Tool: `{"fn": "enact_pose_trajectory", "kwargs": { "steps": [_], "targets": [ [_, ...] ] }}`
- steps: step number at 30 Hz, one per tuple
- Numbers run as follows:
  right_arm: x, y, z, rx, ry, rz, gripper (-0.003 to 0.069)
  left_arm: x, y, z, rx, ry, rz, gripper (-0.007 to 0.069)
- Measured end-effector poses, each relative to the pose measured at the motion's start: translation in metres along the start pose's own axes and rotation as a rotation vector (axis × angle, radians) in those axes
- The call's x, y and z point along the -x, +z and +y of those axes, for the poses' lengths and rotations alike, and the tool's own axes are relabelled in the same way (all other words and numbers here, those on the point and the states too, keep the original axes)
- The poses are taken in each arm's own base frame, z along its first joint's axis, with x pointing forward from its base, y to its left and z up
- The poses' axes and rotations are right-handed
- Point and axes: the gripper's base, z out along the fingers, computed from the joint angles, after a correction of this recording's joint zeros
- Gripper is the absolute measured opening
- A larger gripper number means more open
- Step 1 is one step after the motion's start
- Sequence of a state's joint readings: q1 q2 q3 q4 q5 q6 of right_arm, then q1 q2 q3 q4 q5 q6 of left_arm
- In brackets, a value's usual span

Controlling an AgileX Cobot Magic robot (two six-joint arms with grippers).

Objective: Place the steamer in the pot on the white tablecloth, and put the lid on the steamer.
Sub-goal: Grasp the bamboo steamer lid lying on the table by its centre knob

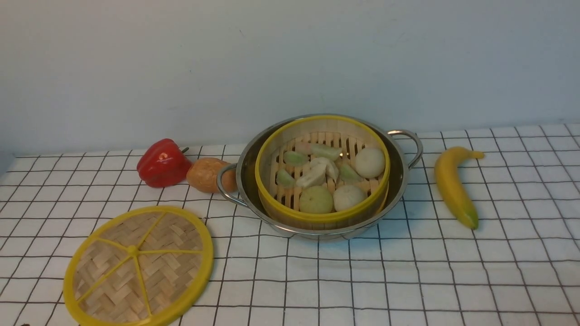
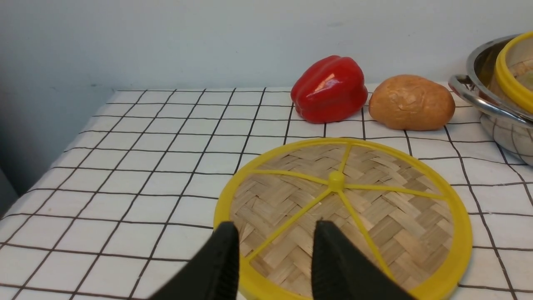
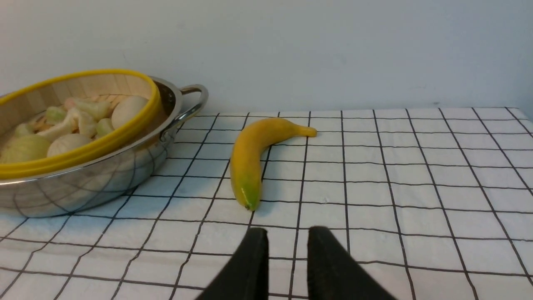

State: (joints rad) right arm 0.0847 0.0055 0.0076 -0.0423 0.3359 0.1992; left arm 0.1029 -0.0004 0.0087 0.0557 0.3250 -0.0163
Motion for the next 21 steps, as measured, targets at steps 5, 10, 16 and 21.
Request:
{"fn": "enact_pose_trajectory", "kwargs": {
  "steps": [5, 10, 16, 21],
  "targets": [
    [0.0, 0.0, -0.0004, -0.011, -0.033, -0.001, 0.0194, 0.0, 0.0, 0.0, 0.0, 0.0, 0.0, 0.0243],
    [-0.001, 0.0001, -0.0006, -0.013, -0.039, 0.008, 0.0211, -0.0001, 0.0, 0.0, 0.0, 0.0, 0.001, 0.0243],
    [-0.001, 0.0001, -0.0005, -0.012, -0.038, 0.007, 0.0227, -0.0001, 0.0, 0.0, 0.0, 0.0, 0.001, 0.0243],
    [-0.001, 0.0001, -0.0005, -0.012, -0.038, 0.007, 0.0237, -0.0001, 0.0, 0.0, 0.0, 0.0, 0.001, 0.0243]
  ]
}}
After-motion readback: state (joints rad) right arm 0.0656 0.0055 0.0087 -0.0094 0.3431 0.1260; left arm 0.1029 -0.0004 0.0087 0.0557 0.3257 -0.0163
